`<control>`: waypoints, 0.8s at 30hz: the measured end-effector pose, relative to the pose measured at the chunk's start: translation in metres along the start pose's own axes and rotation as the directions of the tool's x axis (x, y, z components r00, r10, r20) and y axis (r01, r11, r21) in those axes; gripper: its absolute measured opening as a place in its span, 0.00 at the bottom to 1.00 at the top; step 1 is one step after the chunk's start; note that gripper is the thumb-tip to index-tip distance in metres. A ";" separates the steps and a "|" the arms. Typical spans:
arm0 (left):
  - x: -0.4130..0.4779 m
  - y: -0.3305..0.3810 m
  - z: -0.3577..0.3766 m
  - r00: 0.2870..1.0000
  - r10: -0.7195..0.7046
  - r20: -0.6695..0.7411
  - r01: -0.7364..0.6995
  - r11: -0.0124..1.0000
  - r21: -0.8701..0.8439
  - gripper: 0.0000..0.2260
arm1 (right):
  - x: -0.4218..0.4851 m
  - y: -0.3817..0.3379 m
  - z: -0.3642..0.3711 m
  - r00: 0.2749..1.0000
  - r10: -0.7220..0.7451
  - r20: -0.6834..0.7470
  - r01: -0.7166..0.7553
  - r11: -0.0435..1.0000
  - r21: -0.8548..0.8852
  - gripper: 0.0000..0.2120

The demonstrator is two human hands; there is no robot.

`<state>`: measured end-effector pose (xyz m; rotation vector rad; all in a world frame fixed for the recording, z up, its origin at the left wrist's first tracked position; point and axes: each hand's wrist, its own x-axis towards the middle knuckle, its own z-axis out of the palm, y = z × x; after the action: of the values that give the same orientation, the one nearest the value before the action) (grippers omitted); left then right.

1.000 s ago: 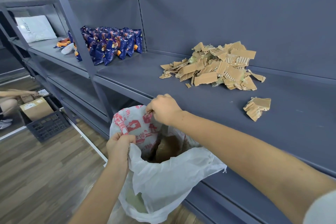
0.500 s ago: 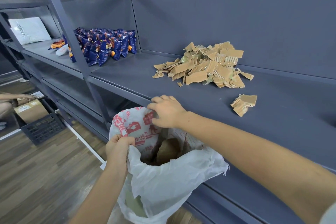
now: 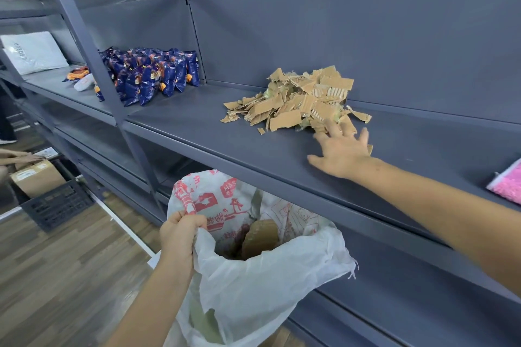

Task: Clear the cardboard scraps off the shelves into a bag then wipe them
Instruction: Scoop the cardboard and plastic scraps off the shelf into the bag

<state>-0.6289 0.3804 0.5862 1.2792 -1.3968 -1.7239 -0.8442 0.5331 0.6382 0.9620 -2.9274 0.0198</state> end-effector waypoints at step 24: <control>-0.028 -0.003 0.023 0.998 0.002 -0.060 -0.002 1.000 0.003 0.10 | -0.046 -0.061 0.021 0.818 -0.575 0.025 0.564 0.810 0.160 0.25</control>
<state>-0.6393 0.4149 0.5924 1.3199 -1.3664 -1.6689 -0.7721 0.5104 0.6143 1.8645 -2.5885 0.1756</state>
